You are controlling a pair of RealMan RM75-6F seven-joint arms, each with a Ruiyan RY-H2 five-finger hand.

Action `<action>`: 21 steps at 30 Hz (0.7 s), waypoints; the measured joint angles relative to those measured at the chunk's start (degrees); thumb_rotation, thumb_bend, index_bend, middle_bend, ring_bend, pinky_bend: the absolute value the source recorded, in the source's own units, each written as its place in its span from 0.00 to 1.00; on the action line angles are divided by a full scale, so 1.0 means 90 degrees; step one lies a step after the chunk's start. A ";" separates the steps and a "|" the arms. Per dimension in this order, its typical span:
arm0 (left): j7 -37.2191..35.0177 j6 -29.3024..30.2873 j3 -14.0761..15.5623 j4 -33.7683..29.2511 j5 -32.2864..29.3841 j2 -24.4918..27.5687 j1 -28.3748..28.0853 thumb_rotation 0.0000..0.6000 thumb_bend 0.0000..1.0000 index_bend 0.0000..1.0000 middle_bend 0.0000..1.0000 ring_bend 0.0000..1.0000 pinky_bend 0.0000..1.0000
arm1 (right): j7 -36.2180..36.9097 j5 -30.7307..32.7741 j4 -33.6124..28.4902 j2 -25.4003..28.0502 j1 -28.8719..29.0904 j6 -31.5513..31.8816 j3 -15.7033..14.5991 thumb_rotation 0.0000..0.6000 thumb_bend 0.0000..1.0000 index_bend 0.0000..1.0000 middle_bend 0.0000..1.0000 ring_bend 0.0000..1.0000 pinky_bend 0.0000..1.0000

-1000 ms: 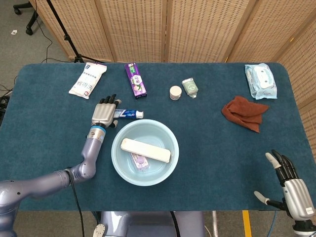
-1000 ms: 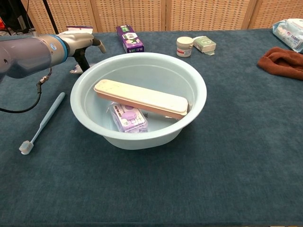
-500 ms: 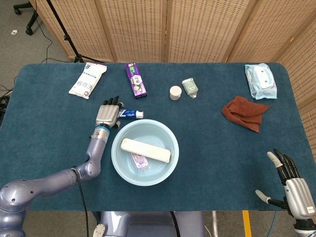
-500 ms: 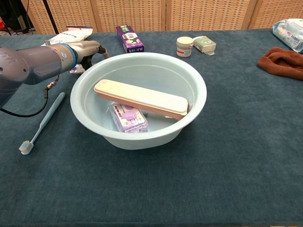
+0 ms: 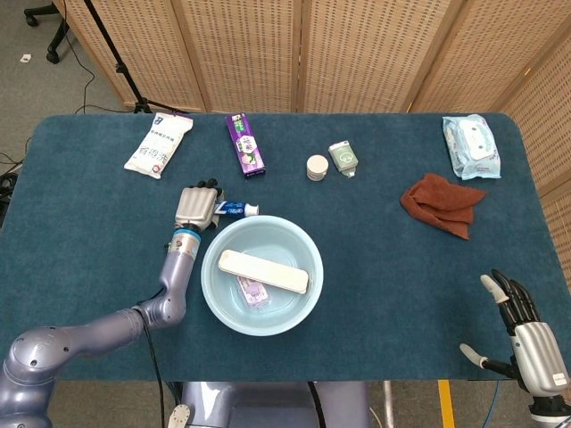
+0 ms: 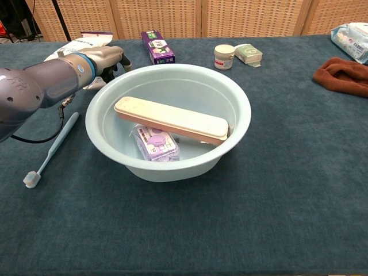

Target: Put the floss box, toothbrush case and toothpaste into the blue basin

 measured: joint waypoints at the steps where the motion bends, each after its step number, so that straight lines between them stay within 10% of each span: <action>1: -0.0030 0.0078 0.0006 0.0033 0.0091 -0.0038 0.0009 1.00 0.48 0.71 0.30 0.27 0.39 | 0.0002 -0.0004 0.0004 -0.0003 0.0000 -0.0001 0.0001 1.00 0.10 0.00 0.00 0.00 0.00; 21: -0.0091 0.0912 -0.0198 -0.1095 0.0615 0.0695 0.0416 1.00 0.48 0.74 0.33 0.29 0.41 | 0.0015 -0.0185 -0.0042 0.0022 -0.0036 0.0094 -0.0038 1.00 0.10 0.00 0.00 0.00 0.00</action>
